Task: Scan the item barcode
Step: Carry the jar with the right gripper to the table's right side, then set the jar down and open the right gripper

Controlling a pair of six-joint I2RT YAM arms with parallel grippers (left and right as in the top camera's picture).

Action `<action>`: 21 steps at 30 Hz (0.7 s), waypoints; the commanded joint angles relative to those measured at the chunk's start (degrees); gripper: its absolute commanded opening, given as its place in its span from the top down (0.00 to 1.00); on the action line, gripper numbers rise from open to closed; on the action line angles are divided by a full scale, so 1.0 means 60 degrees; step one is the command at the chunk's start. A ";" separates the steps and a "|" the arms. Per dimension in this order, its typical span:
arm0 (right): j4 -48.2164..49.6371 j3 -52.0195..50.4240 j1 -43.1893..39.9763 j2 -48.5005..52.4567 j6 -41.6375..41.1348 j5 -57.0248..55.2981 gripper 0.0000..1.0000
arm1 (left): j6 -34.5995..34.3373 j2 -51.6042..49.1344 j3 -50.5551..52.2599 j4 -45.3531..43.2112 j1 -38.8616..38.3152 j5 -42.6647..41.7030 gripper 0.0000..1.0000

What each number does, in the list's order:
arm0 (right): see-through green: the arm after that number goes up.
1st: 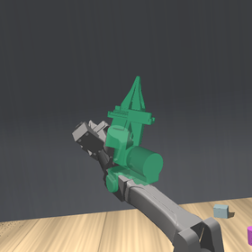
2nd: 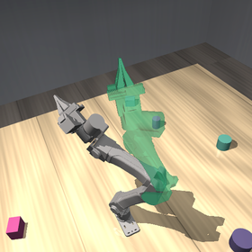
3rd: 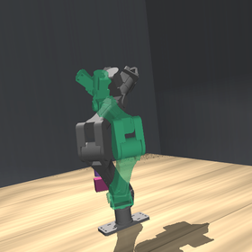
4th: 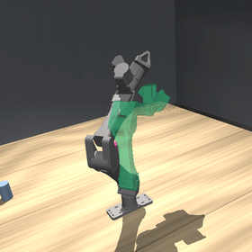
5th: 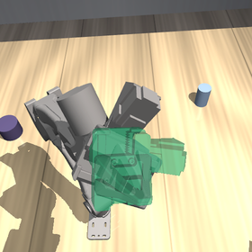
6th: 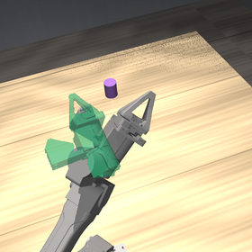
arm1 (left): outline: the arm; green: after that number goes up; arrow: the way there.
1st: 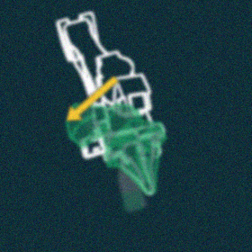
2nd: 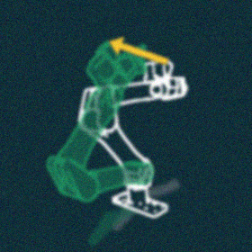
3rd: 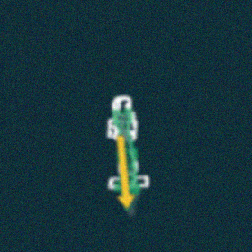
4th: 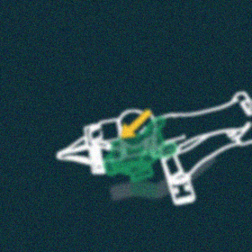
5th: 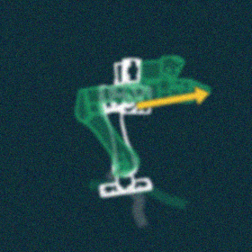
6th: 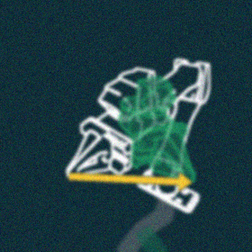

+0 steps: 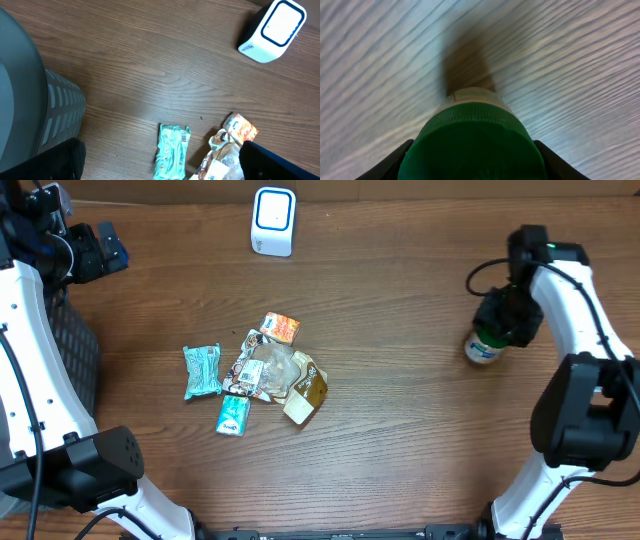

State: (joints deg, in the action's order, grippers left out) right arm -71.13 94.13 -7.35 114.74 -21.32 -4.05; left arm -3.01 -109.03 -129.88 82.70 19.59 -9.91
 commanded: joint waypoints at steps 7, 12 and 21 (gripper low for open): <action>0.1107 -0.0011 -0.1242 -0.0080 -0.0244 0.0007 0.90 | -0.0066 -0.0004 -0.0058 -0.0033 -0.0022 -0.0102 0.00; 0.1129 -0.0015 -0.1351 -0.0062 -0.0237 -0.0146 0.91 | -0.0066 -0.0004 -0.0058 -0.0033 -0.0022 -0.0102 0.00; 0.1286 -0.0386 -0.1348 0.0514 -0.0233 -0.0120 0.89 | -0.0069 -0.0004 -0.0058 -0.0033 -0.0022 -0.0102 0.00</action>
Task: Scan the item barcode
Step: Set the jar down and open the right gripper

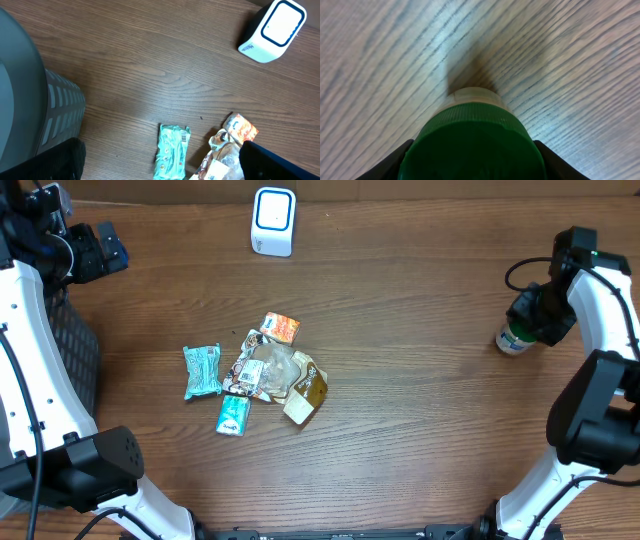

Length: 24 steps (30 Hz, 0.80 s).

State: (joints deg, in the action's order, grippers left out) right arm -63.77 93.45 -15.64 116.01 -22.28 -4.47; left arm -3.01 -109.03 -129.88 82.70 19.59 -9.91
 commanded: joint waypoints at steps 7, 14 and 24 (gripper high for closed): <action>-0.0044 -0.0572 0.0033 0.0437 0.0142 0.0200 0.39 | -0.0066 -0.0004 -0.0058 -0.0033 -0.0022 -0.0102 0.00; -0.0922 0.0233 0.0033 0.0350 0.0583 0.0794 0.24 | -0.0066 -0.0004 -0.0058 -0.0033 -0.0022 -0.0102 0.00; -0.3421 0.2885 0.0594 -0.0506 0.1045 0.0885 0.24 | -0.0066 -0.0004 -0.0058 -0.0033 -0.0022 -0.0102 0.00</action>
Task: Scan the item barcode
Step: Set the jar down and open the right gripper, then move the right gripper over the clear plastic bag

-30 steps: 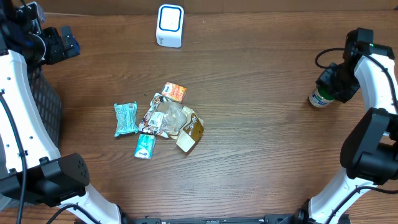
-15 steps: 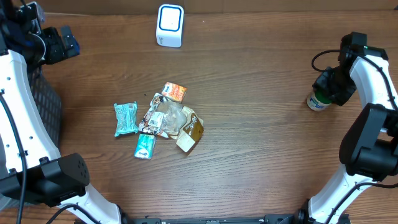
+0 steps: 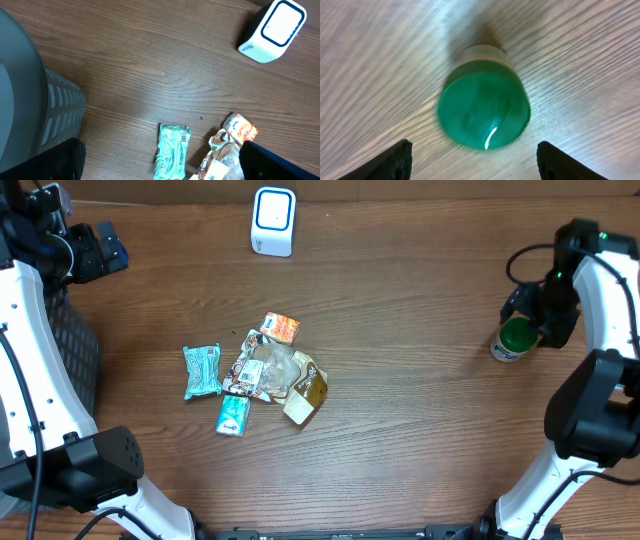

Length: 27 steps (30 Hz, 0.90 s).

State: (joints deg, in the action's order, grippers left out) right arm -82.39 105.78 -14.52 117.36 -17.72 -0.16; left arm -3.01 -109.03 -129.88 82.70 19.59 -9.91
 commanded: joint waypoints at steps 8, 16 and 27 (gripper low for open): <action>-0.0350 0.1180 0.2229 -0.1005 0.0284 0.2488 0.16 | -0.0066 -0.0004 -0.0058 -0.0033 -0.0022 -0.0102 0.00; 0.1861 -0.0525 0.4419 -0.1002 -0.0630 0.3894 0.00 | -0.0066 -0.0004 -0.0058 -0.0033 -0.0022 -0.0102 0.00; 0.5512 -0.2503 0.6958 -0.0692 0.0521 0.4477 0.04 | -0.0066 -0.0004 -0.0058 -0.0033 -0.0022 -0.0102 0.00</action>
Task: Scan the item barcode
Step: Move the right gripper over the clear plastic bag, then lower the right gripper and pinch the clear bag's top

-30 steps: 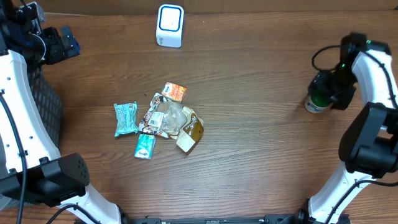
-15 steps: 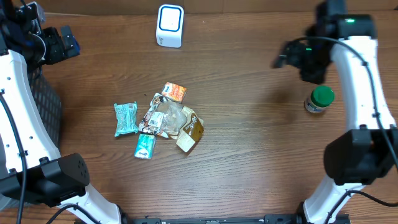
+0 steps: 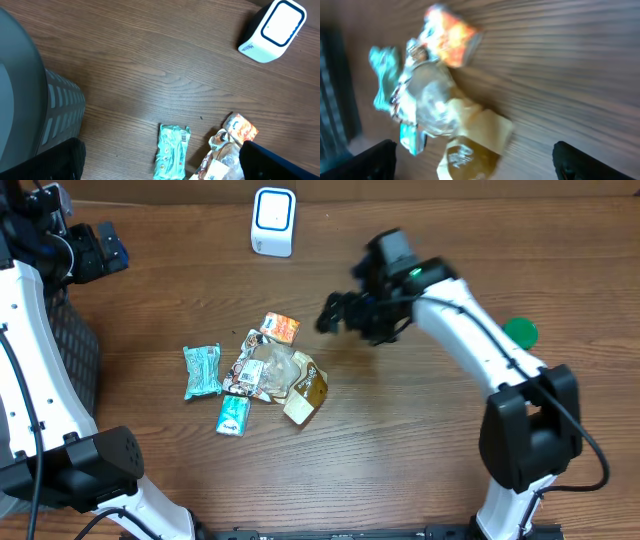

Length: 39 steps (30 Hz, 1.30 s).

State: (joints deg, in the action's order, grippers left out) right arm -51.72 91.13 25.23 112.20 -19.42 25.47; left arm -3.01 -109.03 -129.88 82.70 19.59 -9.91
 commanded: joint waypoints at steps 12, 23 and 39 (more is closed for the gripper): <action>0.2004 -0.0062 0.0991 0.1814 0.2506 0.0200 0.26 | -0.0066 -0.0004 -0.0058 -0.0033 -0.0022 -0.0102 0.00; 0.1716 -0.0076 0.1086 0.2022 0.3268 0.1002 0.33 | -0.0066 -0.0004 -0.0058 -0.0033 -0.0022 -0.0102 0.00; 0.2069 -0.1082 0.1472 0.2055 0.2240 0.1282 0.89 | -0.0066 -0.0004 -0.0055 -0.0033 -0.0022 -0.0102 0.01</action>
State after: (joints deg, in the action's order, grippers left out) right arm -39.51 85.10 34.15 124.36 -4.03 32.21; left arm -3.01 -109.03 -129.88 82.70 19.59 -9.91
